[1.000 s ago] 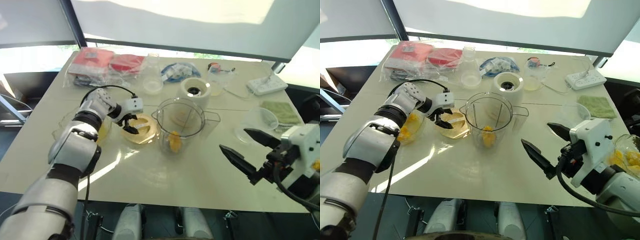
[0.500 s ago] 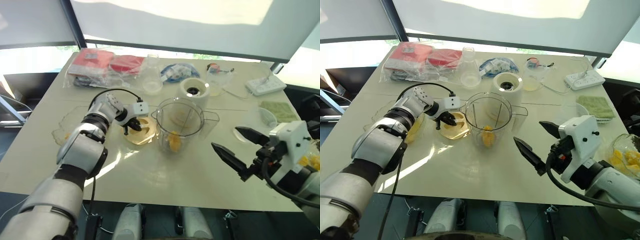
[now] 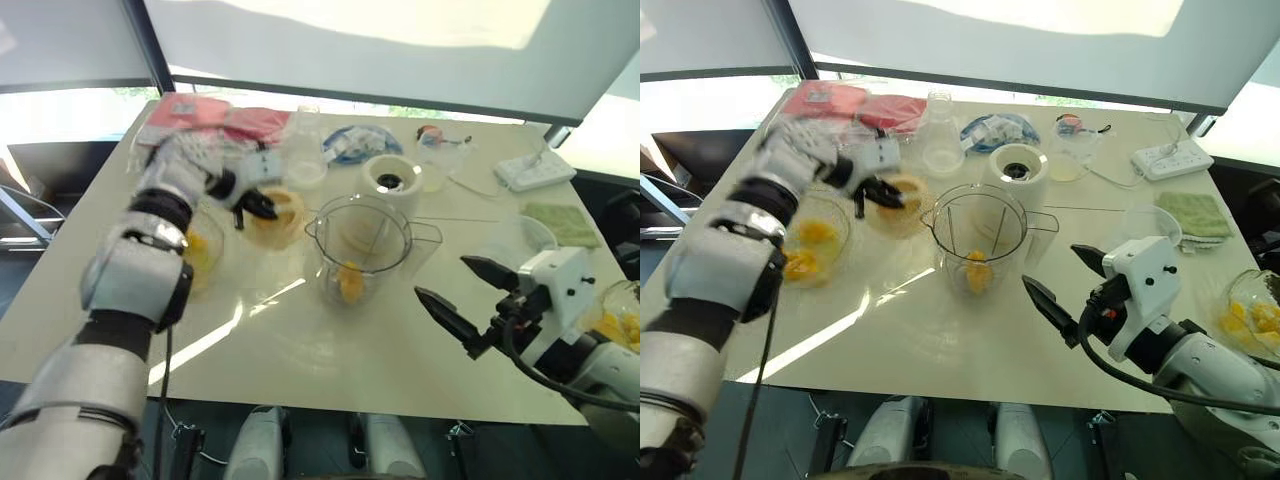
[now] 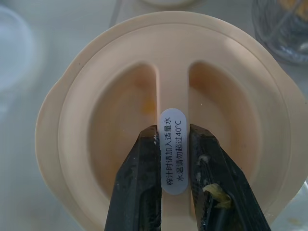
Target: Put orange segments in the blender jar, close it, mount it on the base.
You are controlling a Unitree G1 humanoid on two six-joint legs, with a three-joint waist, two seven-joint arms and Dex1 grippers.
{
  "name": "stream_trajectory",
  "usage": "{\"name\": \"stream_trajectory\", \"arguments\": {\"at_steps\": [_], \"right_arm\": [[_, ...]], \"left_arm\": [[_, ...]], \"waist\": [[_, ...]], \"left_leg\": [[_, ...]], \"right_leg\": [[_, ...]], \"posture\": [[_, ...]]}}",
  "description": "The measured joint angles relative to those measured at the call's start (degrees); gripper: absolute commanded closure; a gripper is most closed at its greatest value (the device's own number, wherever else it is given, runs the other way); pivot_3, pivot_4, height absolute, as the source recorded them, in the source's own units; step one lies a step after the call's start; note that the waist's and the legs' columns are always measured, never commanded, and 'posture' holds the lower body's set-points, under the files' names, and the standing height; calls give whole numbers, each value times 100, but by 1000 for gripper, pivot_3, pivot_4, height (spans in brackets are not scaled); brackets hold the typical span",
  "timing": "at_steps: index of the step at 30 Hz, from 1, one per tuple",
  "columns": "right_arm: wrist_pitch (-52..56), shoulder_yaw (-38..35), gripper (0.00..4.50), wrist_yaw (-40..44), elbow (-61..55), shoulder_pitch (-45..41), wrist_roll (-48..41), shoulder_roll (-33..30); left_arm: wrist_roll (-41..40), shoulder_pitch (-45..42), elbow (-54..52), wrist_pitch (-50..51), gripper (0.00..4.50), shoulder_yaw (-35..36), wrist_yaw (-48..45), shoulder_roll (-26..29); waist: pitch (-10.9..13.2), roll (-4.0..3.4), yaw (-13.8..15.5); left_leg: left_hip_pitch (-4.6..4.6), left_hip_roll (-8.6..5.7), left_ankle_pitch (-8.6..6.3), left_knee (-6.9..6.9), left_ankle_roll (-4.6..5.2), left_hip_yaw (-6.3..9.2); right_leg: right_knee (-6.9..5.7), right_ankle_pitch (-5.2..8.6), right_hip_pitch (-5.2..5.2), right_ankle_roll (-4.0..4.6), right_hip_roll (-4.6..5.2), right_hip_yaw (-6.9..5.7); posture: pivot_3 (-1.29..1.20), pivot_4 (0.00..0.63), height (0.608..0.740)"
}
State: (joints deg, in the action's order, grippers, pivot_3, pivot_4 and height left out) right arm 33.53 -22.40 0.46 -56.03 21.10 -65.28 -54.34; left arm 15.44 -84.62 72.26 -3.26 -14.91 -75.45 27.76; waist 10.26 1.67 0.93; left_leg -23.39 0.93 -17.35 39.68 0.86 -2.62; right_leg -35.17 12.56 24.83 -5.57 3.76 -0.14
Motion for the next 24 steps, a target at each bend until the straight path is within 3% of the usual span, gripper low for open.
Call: {"name": "stream_trajectory", "arguments": {"at_steps": [6,14,18,24], "right_arm": [[57,234,0,408,299,-91,498,214],[153,479,0,544,391,-285,920,631],[211,569,0,508,348,-310,1118,848],[231,748,0,317,349,-559,1640,1263]], "left_arm": [[-233,-887,90,51,4279,296,-303,1],[-848,-1664,32,681,4279,303,-1596,-840],[-1538,-1669,-217,1013,4279,-572,-1684,-1153],[-2533,-1491,-933,1080,4279,-2740,-1687,-1035]], "waist": [[-3,-5,-12],[-3,-5,-11],[-2,-6,-36],[-4,-17,-39]], "left_leg": [[0,-3,-10,31,17,-4],[-2,-3,-10,35,17,-2],[3,-1,-10,35,18,11],[8,1,-10,35,18,15]], "right_leg": [[-3,2,-8,2,0,7],[-8,6,-10,9,-4,7],[-16,6,-7,9,-8,15],[-35,8,0,14,-12,23]], "posture": [[0,150,740],[0,150,740],[0,150,740],[0,150,740]]}}
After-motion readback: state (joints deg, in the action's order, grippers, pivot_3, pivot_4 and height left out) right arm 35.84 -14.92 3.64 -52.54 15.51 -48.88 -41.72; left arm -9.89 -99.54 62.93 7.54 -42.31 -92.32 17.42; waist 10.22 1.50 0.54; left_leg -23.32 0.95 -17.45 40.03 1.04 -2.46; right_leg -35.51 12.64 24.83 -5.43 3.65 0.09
